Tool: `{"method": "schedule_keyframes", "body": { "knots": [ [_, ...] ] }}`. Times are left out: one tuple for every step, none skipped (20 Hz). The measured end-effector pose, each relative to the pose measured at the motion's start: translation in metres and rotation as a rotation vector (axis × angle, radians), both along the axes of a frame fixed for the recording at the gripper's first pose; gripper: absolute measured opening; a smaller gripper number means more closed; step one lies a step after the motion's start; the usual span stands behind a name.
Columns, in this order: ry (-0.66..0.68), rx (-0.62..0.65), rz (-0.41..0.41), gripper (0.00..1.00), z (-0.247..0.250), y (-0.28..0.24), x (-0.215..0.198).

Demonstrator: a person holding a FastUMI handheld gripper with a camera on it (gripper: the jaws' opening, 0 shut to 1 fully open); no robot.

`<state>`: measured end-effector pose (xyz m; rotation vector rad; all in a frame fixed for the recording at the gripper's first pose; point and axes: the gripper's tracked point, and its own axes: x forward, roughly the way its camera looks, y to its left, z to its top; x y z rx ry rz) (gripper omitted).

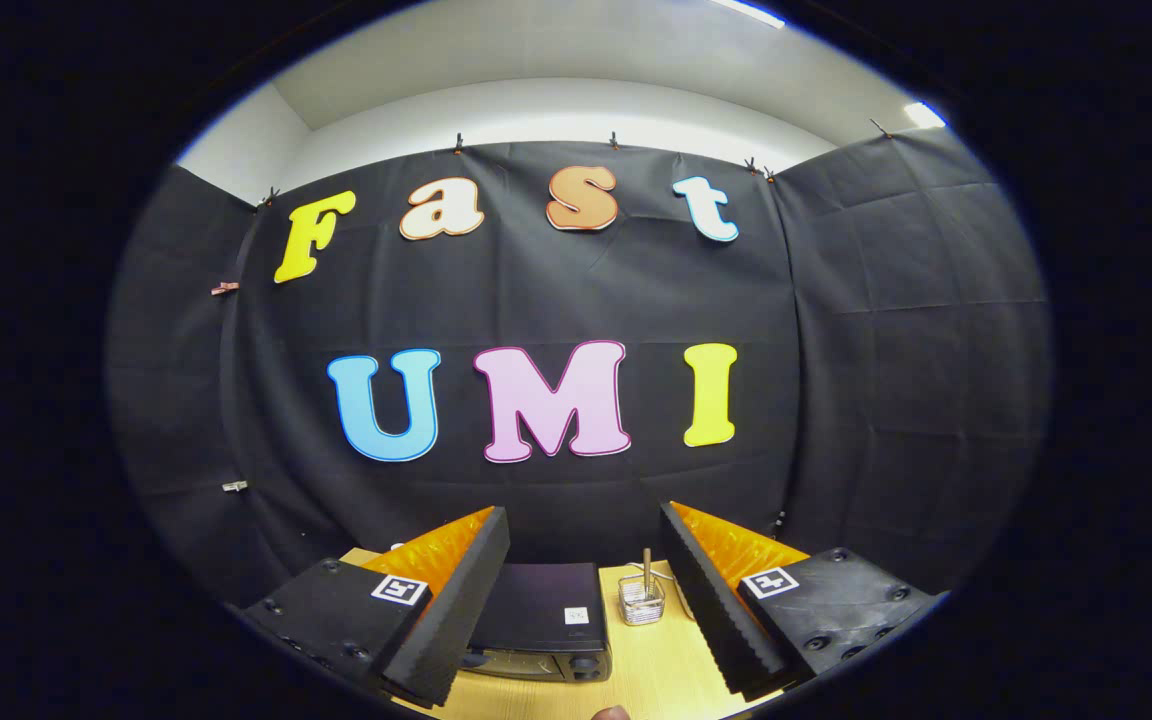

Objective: Open the toaster oven, put the food inside, and close the toaster oven door.

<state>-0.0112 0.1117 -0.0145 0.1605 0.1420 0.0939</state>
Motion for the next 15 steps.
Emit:
{"method": "schedule_keyframes", "body": {
  "knots": [
    [0.007,0.003,-0.003,0.98,0.0002,-0.0013,0.0],
    [0.006,0.002,-0.007,0.98,0.0031,-0.0051,0.0004],
    [0.006,0.0,-0.011,0.98,0.0045,-0.0067,-0.0001],
    [0.006,-0.001,-0.011,0.98,0.0049,-0.0071,0.0011],
    [0.008,-0.005,-0.009,0.98,0.0045,-0.0066,0.0005],
    [0.009,-0.009,-0.008,0.98,0.0045,-0.0072,-0.0008],
    [0.012,-0.012,-0.007,0.98,0.0035,-0.0063,-0.0011],
    [0.012,-0.012,-0.006,0.98,0.0041,-0.0056,-0.0019],
    [0.012,-0.013,-0.006,0.98,0.0042,-0.0058,-0.0021],
    [0.014,-0.013,-0.006,0.98,0.0044,-0.006,-0.0024],
    [0.015,-0.012,-0.005,0.98,0.0039,-0.0051,-0.0023],
    [0.016,-0.012,-0.005,0.98,0.0044,-0.0054,-0.003],
    [0.016,-0.012,-0.004,0.98,0.0051,-0.0052,-0.0029],
    [0.015,-0.014,-0.004,0.98,0.0047,-0.0054,-0.0029],
    [0.015,-0.015,-0.003,0.98,0.0045,-0.0054,-0.0028]
  ]
}}
